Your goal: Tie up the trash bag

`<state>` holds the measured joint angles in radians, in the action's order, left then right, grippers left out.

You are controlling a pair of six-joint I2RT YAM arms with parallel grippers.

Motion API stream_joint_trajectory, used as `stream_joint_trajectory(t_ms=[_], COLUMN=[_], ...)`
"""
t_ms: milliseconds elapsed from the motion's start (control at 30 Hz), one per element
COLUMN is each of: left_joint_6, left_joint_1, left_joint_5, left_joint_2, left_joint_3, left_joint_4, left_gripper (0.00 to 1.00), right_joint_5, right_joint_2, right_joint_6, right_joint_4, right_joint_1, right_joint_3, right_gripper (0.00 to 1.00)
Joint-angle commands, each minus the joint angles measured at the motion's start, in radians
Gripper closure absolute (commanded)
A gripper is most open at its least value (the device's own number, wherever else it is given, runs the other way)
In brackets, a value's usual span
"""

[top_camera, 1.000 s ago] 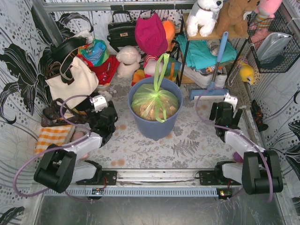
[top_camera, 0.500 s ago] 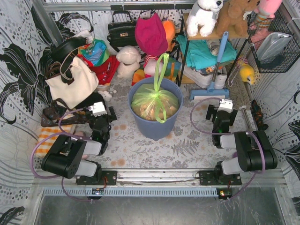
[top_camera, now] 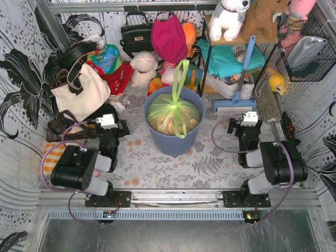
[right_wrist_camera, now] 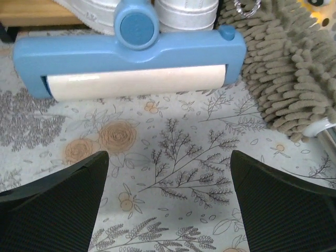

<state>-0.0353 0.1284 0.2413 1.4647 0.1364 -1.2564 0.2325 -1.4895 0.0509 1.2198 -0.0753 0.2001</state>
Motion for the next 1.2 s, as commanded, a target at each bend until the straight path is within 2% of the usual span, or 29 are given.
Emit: stream_joint_trajectory(t_ms=[0, 267, 1167], left_joint_6=[-0.019, -0.032, -0.043], left_joint_1=[-0.009, -0.012, -0.038], left_joint_5=[-0.008, -0.002, -0.035], left_joint_2=[0.005, 0.004, 0.006], left_joint_3=[0.035, 0.048, 0.072], left_joint_4=[-0.038, -0.011, 0.033], left_gripper=[0.02, 0.02, 0.02], right_joint_5=[-0.095, -0.019, -0.028], right_joint_2=[-0.042, -0.057, -0.055], right_joint_6=[0.033, 0.023, 0.017], right_joint_4=[0.133, 0.154, 0.131], right_joint_1=[0.012, 0.012, 0.012], right_joint_3=[-0.042, -0.034, -0.025], right_gripper=[0.03, 0.03, 0.03])
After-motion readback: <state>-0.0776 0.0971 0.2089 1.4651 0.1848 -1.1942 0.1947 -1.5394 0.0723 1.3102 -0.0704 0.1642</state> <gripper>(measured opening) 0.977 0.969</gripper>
